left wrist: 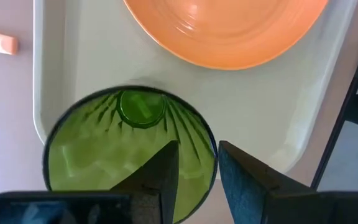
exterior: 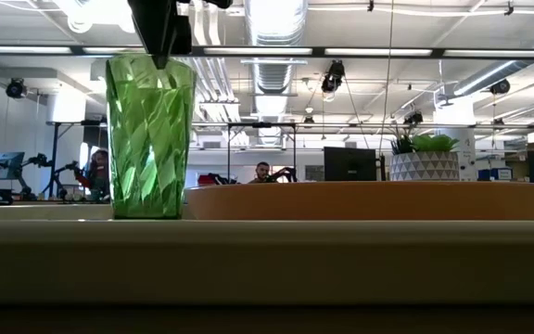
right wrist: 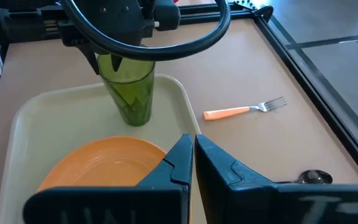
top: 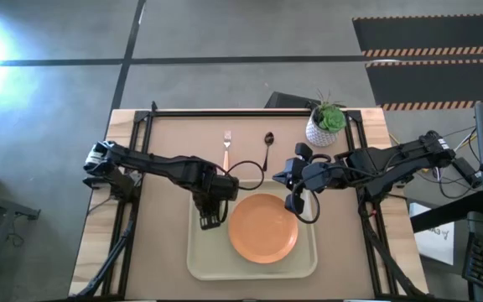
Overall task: Pick and place plate/cup/fork/spoon on tray
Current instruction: Put the green cup on the top left of the orange plate, then adjust the orange plate
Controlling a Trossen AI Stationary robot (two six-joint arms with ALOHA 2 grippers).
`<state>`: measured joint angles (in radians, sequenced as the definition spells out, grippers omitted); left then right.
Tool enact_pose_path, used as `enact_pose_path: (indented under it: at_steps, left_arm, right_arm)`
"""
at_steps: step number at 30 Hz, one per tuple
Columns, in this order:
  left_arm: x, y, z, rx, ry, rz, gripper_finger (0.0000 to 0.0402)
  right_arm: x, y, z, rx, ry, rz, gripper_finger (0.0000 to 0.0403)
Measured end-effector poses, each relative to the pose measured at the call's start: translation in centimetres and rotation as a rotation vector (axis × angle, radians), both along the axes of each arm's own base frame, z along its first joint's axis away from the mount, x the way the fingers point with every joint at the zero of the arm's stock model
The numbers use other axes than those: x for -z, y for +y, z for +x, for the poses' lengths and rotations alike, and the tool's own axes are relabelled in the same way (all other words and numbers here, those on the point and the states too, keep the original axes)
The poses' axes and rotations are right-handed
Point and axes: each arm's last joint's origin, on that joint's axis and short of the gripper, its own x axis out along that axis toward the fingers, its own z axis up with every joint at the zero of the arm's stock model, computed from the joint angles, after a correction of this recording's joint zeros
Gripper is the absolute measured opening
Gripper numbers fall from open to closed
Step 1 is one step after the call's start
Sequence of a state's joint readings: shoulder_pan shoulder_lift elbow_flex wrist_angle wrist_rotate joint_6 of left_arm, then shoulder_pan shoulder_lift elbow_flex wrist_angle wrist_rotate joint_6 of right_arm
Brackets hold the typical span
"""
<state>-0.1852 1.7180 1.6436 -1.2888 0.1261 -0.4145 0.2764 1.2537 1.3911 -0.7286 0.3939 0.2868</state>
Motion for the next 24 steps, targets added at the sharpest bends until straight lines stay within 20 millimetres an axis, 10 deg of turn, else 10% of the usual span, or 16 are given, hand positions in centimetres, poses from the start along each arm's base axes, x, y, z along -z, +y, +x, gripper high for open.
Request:
enact_pose_path:
  at_steps: [10,24]
  left_arm:
    - [-2.7,0.3,0.4,0.011,-0.102,-0.012,0.0096]
    - [-12.7,2.4,-1.6,0.026,-0.489,0.314,0.008]
  right_arm:
    - [0.0,0.0,0.0,-0.007,0.002,-0.009,0.0009]
    - [0.7,-0.2,-0.6,0.014,0.092,-0.01,0.0009]
